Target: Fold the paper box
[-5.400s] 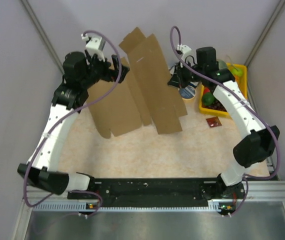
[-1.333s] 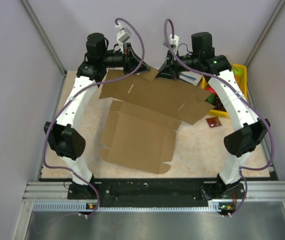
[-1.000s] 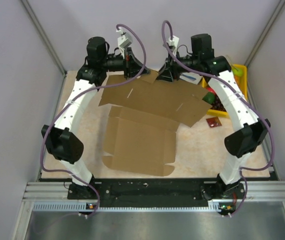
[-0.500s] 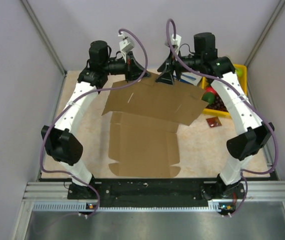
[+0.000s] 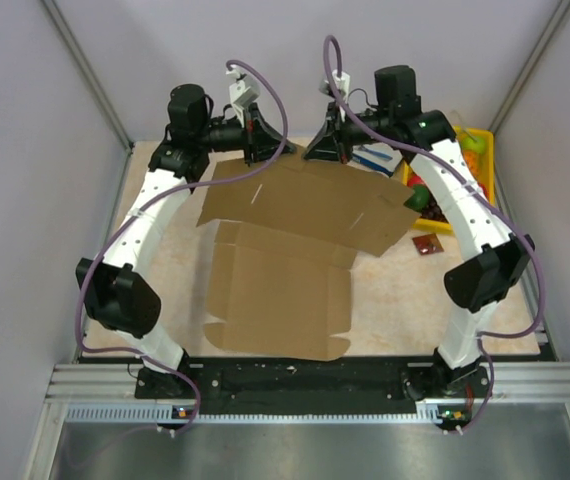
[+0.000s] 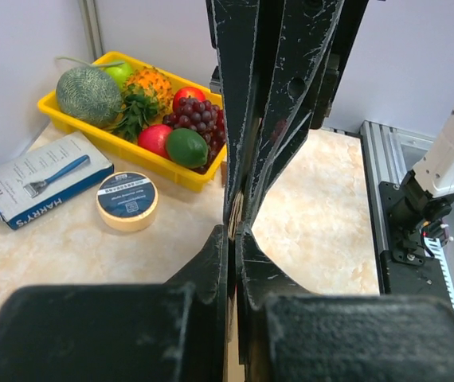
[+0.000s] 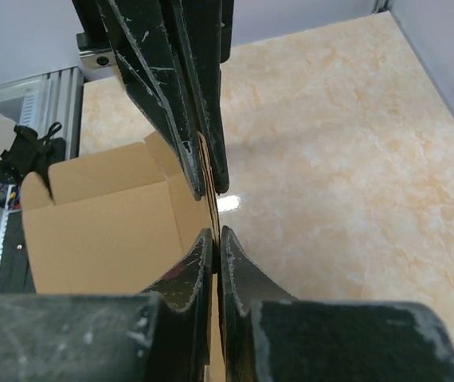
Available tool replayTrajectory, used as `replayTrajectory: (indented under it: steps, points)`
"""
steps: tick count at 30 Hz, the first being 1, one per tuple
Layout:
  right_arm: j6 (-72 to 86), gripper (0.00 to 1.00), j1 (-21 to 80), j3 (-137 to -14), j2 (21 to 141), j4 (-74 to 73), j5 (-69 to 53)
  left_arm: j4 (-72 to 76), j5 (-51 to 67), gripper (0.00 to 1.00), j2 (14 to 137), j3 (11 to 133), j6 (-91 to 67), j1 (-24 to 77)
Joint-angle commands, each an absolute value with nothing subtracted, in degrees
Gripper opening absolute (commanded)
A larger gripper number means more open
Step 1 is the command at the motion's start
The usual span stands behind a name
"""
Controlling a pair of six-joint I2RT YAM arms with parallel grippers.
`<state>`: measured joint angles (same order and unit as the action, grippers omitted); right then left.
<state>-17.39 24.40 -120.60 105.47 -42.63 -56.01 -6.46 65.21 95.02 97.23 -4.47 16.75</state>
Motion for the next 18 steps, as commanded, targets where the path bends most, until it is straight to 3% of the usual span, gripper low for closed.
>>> replayTrajectory:
  steps: [1, 3, 4, 6, 9, 12, 13, 14, 15, 16, 18]
  points:
    - [-17.0, 0.00, 25.1, -122.4, 104.9, -41.0, -54.0, -1.2, 67.5, 0.00, 91.9, 97.6, -5.6, 17.1]
    - [-17.4, 0.51, 23.8, -118.1, 103.0, -41.0, -52.3, -1.2, 67.7, 0.00, 91.8, 97.6, -5.8, 16.8]
    - [-18.8, 0.61, 23.4, -116.2, 100.6, -41.0, -52.0, -1.1, 67.7, 0.00, 91.8, 97.6, -5.7, 16.7]
    - [-20.4, 0.63, 22.1, -110.3, 98.2, -41.0, -52.6, -1.2, 68.0, 0.00, 91.7, 97.6, -5.8, 16.3]
    - [-22.3, 0.57, 21.2, -105.3, 95.3, -41.0, -53.5, -0.9, 68.6, 0.00, 91.8, 98.1, -6.6, 15.8]
    - [-22.8, 0.29, 21.2, -104.9, 96.2, -40.7, -54.6, 2.5, 69.4, 0.00, 91.8, 97.8, -9.0, 15.4]
    - [-22.7, 0.10, 21.2, -105.1, 96.7, -40.4, -54.4, 3.8, 68.7, 0.00, 91.8, 97.8, -12.1, 15.3]
    - [-22.0, 0.02, 21.1, -106.1, 97.2, -40.2, -54.3, 4.4, 66.9, 0.00, 92.2, 98.2, -14.3, 14.9]
    - [-22.0, 0.00, 21.1, -106.3, 97.5, -39.8, -53.1, 4.3, 65.3, 0.06, 92.5, 99.8, -16.8, 13.4]
    - [-21.8, 0.00, 21.0, -106.4, 97.4, -39.3, -52.7, 5.0, 64.5, 0.35, 93.0, 100.3, -23.1, 12.1]
    - [-22.4, 0.00, 20.8, -107.0, 97.3, -39.1, -53.2, 13.3, 63.6, 0.83, 91.9, 95.9, -31.1, 7.0]
